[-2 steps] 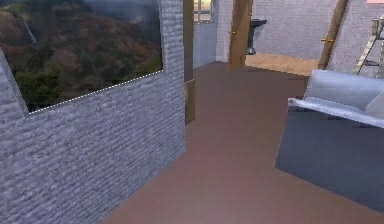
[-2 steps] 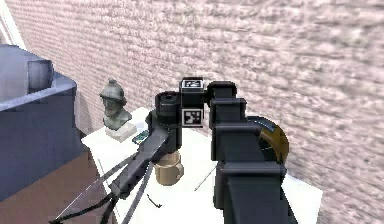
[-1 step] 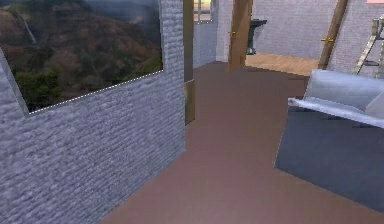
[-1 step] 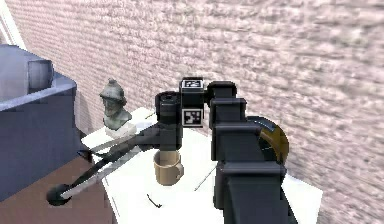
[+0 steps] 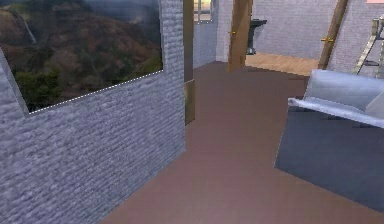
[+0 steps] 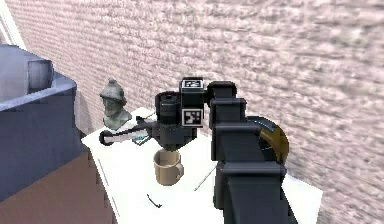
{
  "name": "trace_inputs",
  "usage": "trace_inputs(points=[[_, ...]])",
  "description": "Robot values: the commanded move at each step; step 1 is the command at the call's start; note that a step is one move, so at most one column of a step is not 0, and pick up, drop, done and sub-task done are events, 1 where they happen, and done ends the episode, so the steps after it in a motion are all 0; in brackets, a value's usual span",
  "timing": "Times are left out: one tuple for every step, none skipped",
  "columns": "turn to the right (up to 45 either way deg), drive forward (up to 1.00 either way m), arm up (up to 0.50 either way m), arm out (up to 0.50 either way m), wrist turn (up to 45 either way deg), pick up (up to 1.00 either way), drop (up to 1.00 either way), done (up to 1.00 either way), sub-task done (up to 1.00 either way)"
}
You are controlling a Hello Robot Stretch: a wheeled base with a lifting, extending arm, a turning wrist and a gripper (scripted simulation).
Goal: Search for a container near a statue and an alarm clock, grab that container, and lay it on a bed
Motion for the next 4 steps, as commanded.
trace_inputs(points=[[0.0,0.00,0.00,0.00,30.0,0.00,0.00,0.00,0.00],[0.0,0.00,-0.28,0.00,0.0,0.00,0.00,0.00,0.00],[0.0,0.00,0.00,0.00,0.0,1.00,0.00,0.00,0.00],[0.0,0.00,0.10,0.00,0.0,0.00,0.00,0.00,0.00]])
